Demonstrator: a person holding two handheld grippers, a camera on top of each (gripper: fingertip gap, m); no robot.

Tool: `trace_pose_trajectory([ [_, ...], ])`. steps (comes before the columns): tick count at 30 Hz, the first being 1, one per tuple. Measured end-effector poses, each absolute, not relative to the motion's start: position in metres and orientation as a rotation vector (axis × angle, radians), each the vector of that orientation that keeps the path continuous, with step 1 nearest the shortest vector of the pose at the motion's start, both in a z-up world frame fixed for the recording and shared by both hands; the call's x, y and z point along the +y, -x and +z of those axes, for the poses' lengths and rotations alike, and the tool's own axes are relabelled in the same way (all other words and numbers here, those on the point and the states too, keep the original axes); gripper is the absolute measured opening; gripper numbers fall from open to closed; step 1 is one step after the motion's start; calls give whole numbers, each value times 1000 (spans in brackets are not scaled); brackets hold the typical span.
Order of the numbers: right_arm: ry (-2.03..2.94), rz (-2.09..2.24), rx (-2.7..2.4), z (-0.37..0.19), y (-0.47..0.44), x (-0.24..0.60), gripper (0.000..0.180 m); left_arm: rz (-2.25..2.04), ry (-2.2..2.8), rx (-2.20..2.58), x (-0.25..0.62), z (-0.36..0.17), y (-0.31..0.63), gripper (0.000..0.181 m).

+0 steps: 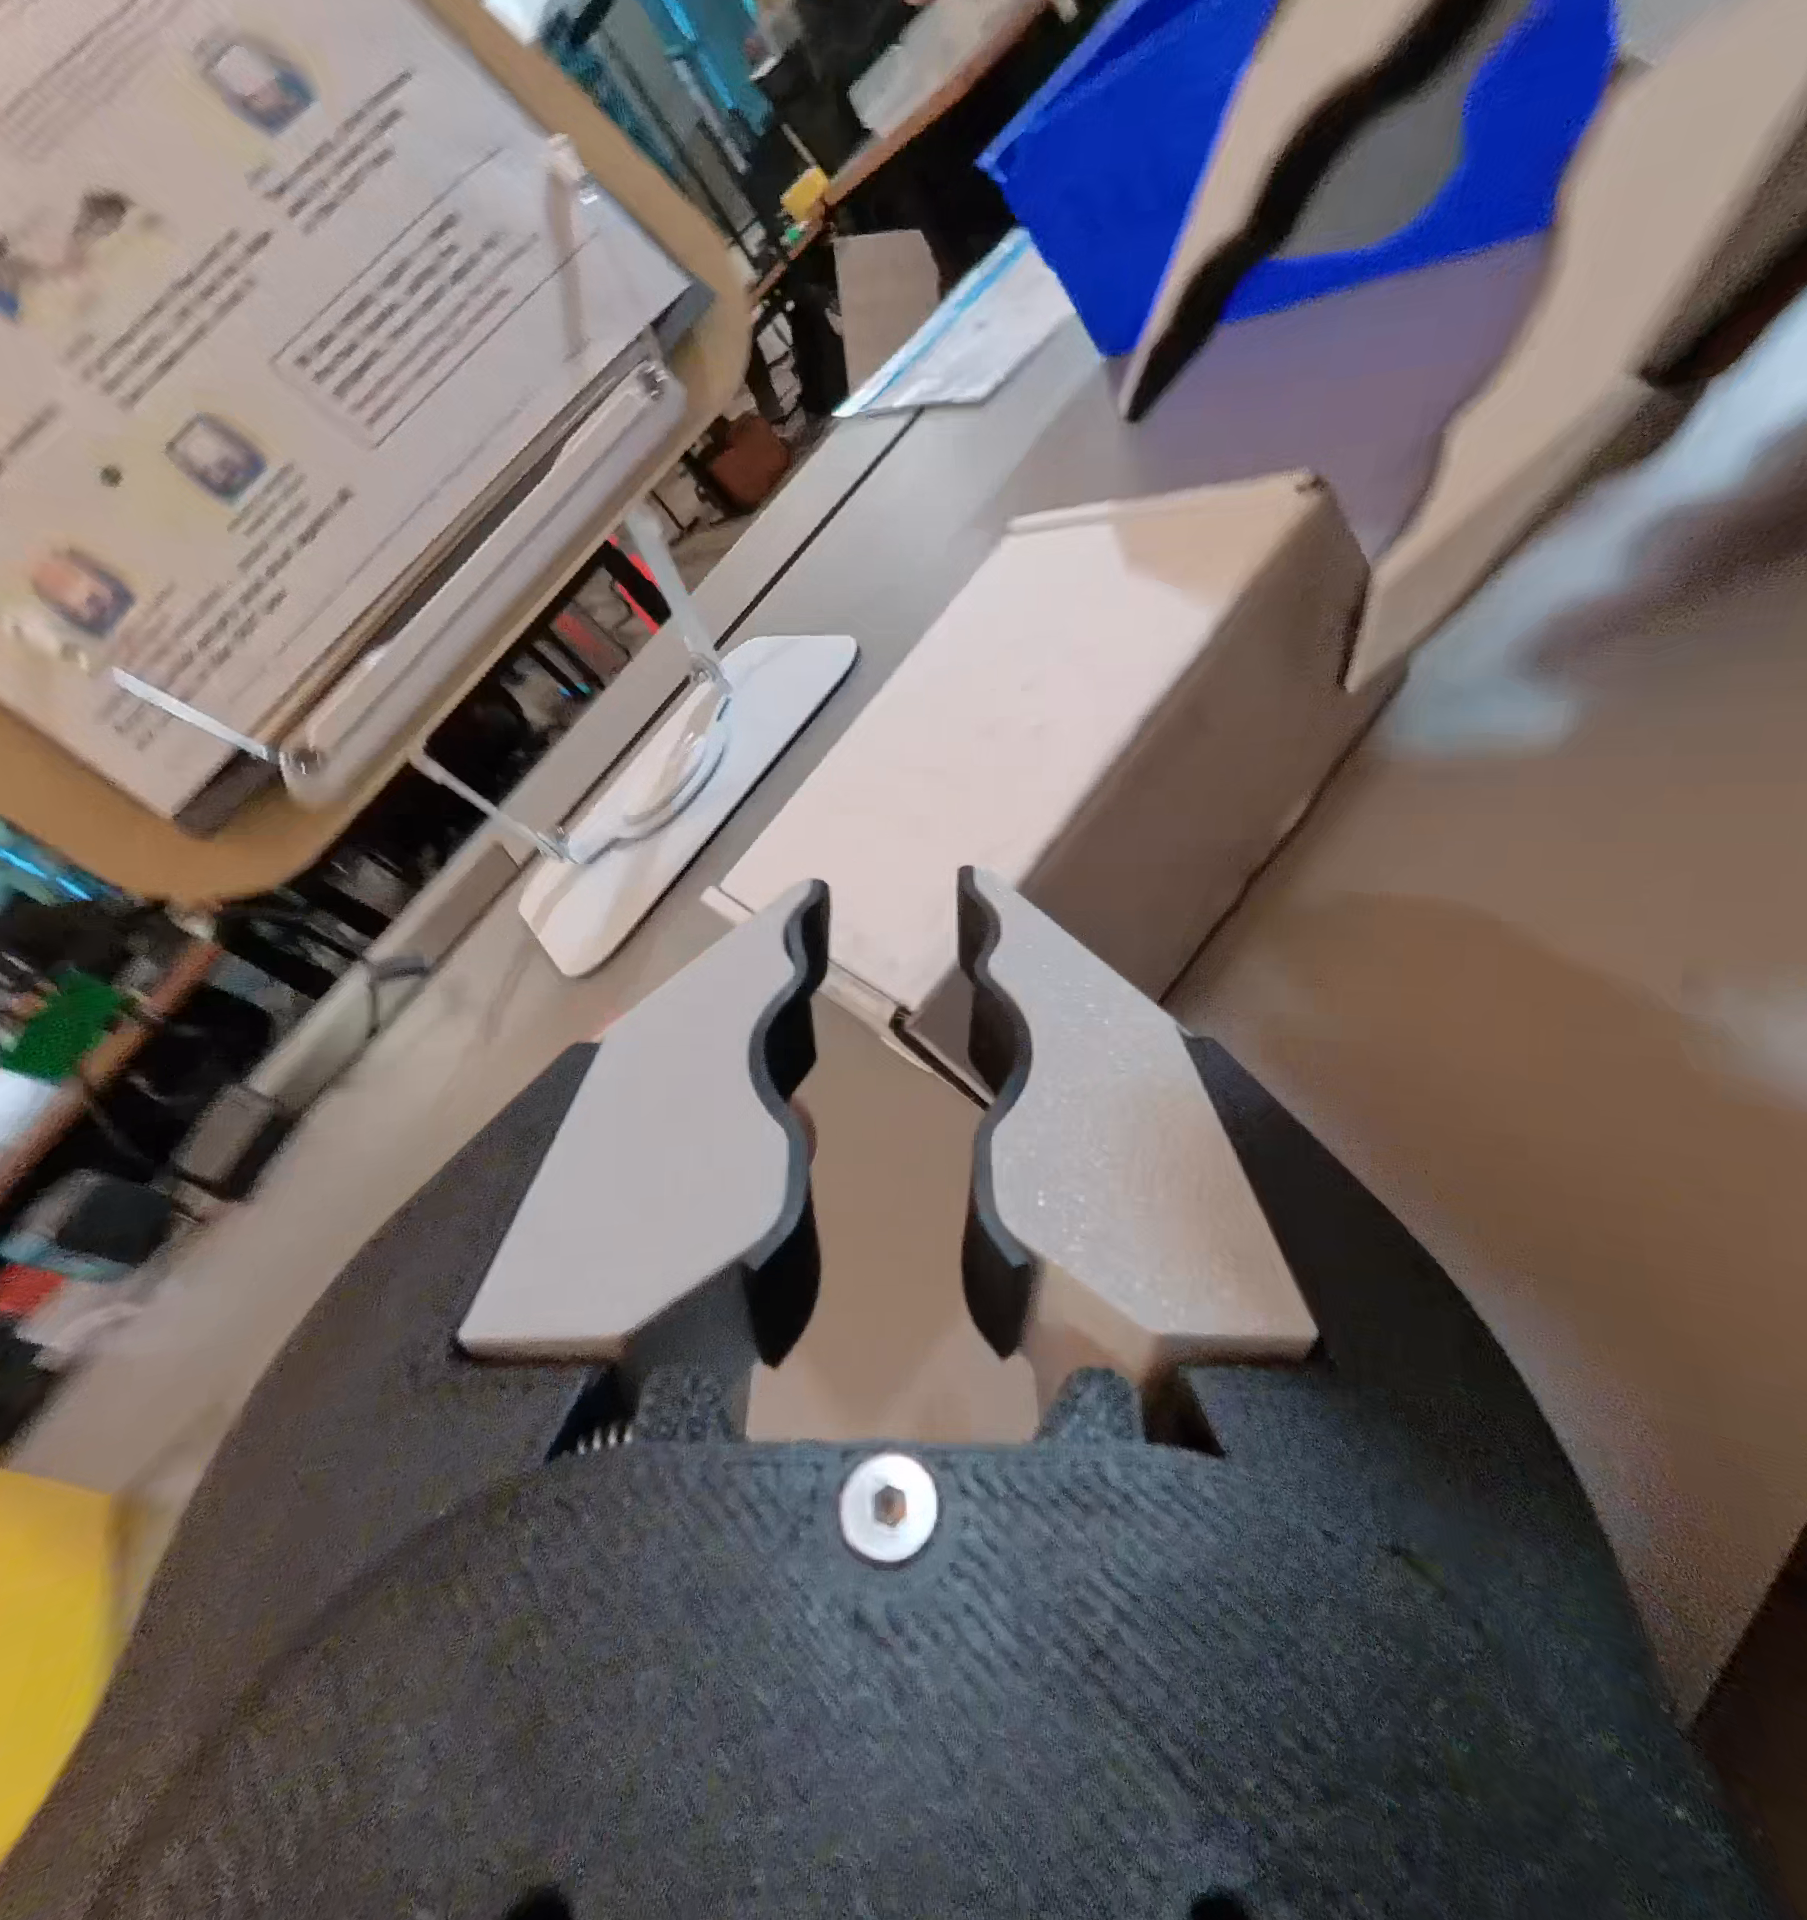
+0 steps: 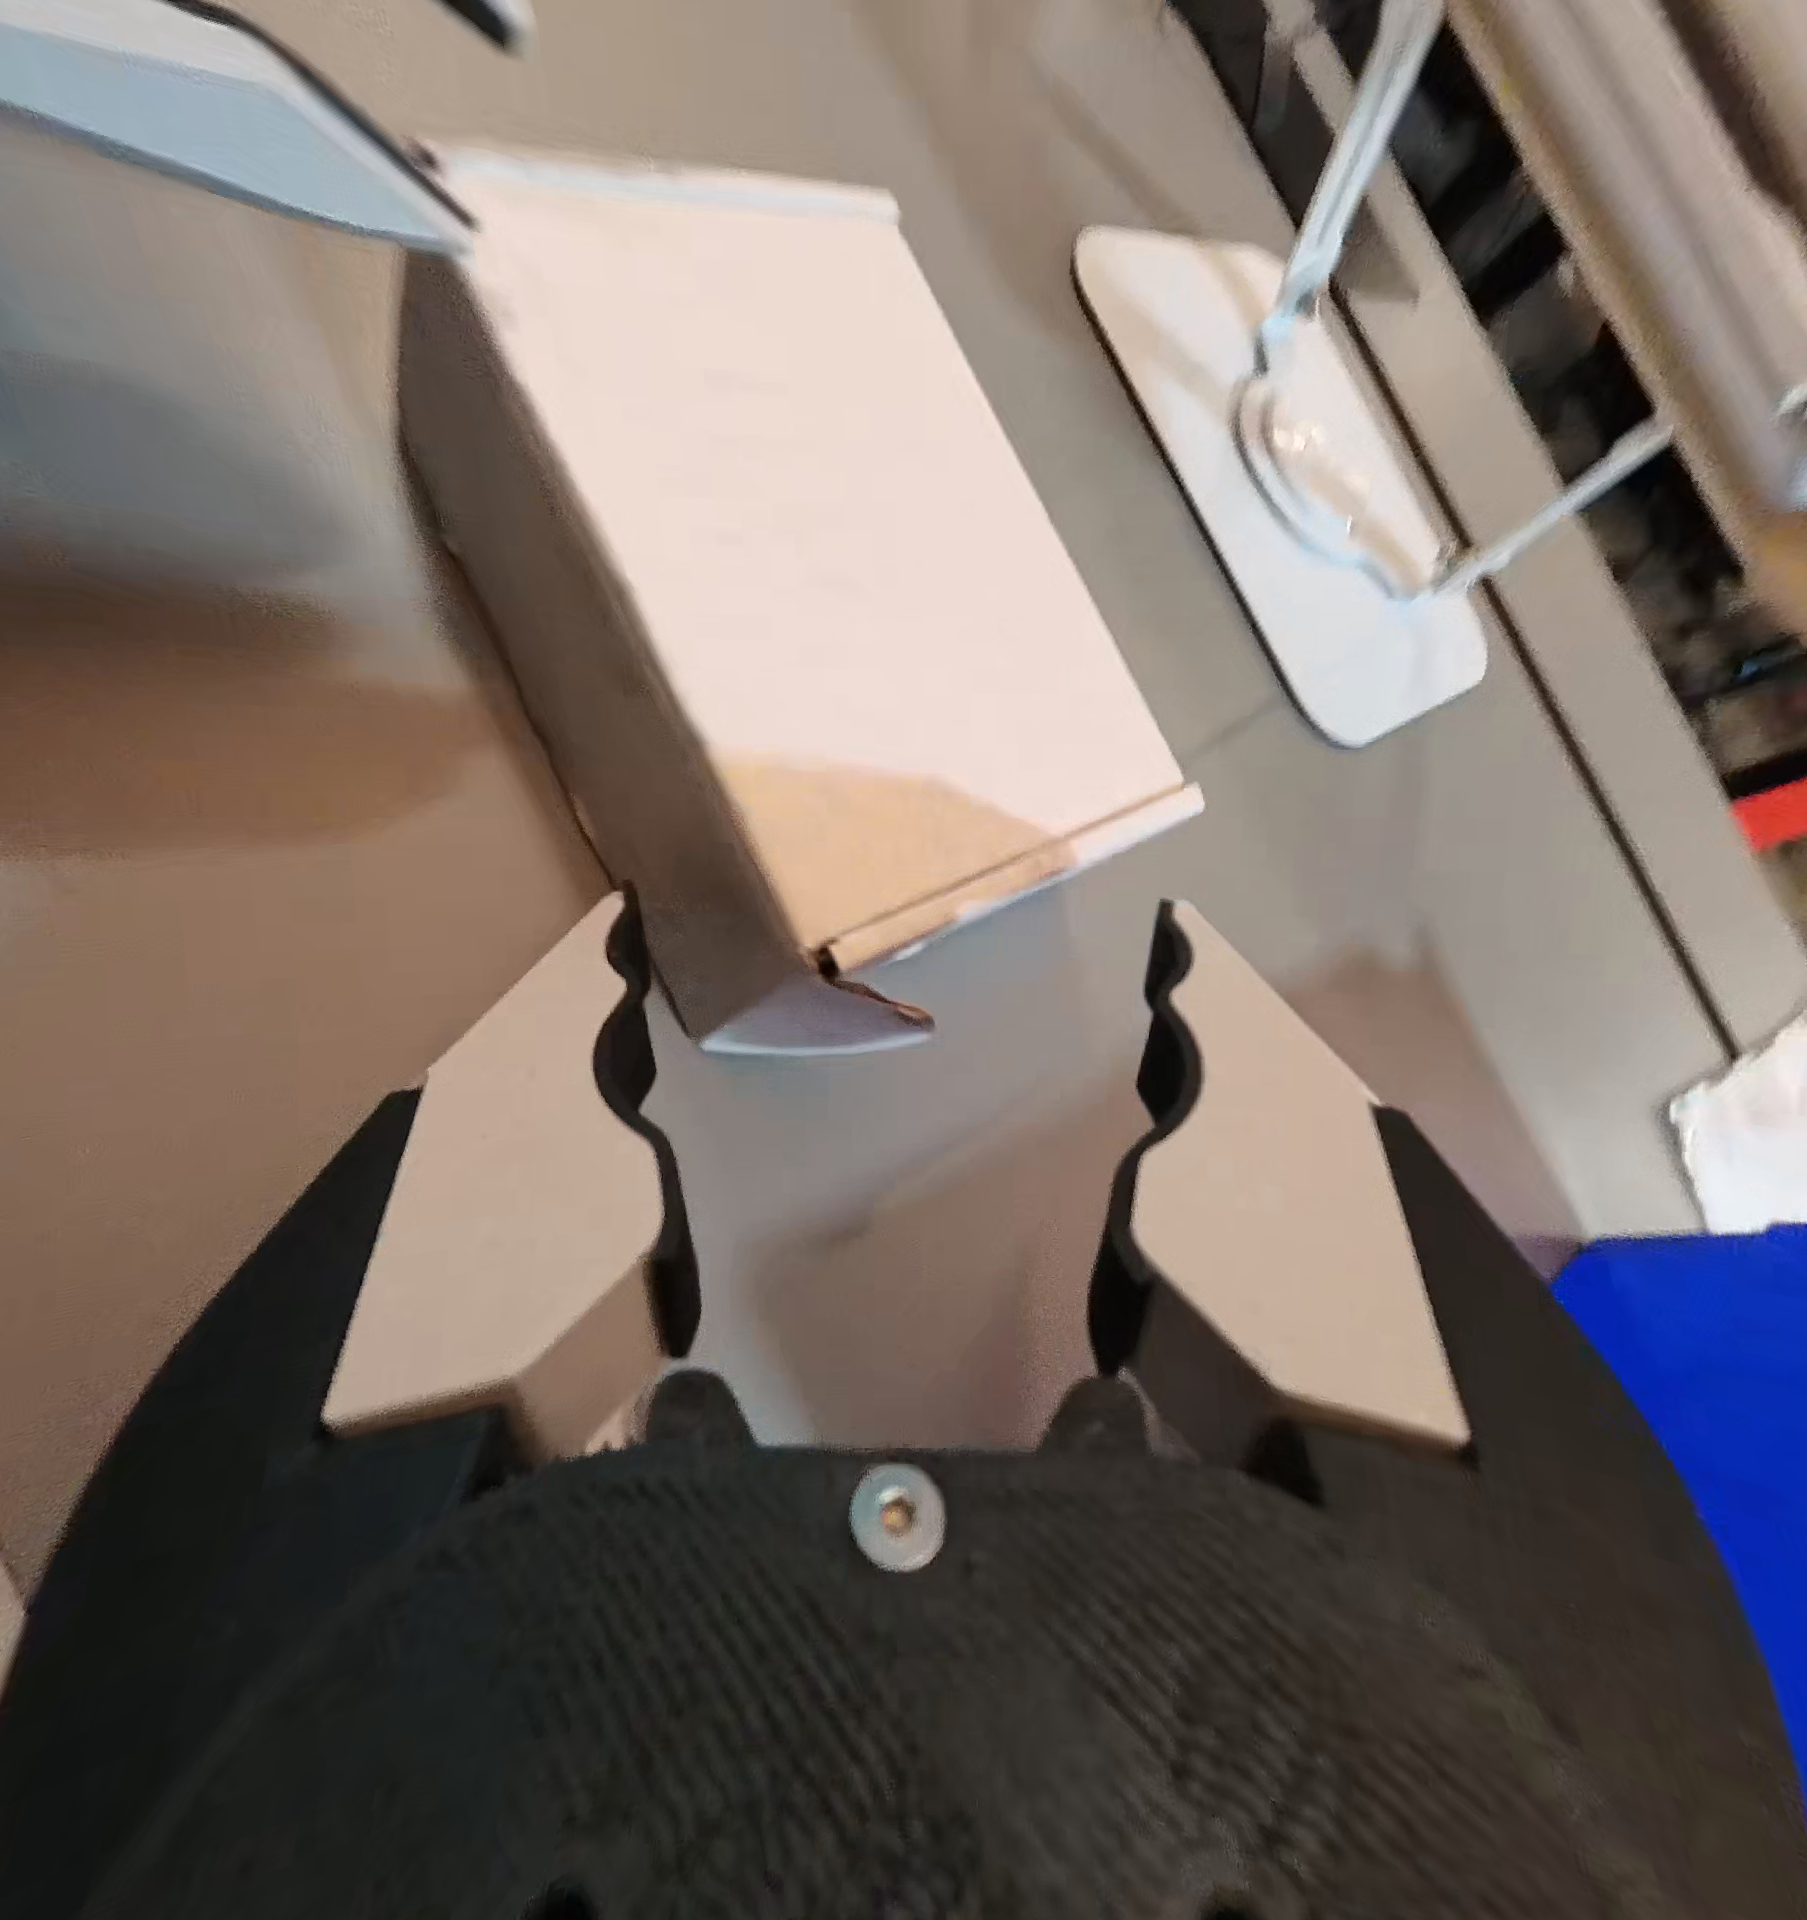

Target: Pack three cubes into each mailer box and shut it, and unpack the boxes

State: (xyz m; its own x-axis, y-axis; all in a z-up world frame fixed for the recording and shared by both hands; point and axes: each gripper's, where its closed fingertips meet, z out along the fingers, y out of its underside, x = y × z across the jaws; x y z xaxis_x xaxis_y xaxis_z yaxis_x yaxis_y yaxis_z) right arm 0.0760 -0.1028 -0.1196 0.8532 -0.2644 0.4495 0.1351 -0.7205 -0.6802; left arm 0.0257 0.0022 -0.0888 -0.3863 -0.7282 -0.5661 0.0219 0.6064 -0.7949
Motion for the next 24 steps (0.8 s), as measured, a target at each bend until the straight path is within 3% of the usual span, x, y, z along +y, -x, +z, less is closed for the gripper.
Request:
trace_pose_trajectory([
  [6, 2200, -693, -119, -109, -53, -89, 93, -1294, 1136, 1798, 21, -91, -35, 92],
  [9, 2199, -710, -186, -110, -48, -85, 95, -1472, 1264, 1937, 9, -102, -32, 90],
  [16, 2205, -581, -126, -114, -43, -80, 97, -1448, 1247, 1983, 25, -95, -80, 109],
  [21, 2199, -531, -47, -115, -47, -82, 97, -1862, 1320, 2134, 4, -96, -95, 103],
  [24, 2212, -478, -14, -122, -47, -82, 99, -1789, 1165, 2282, -14, -107, -76, 105],
])
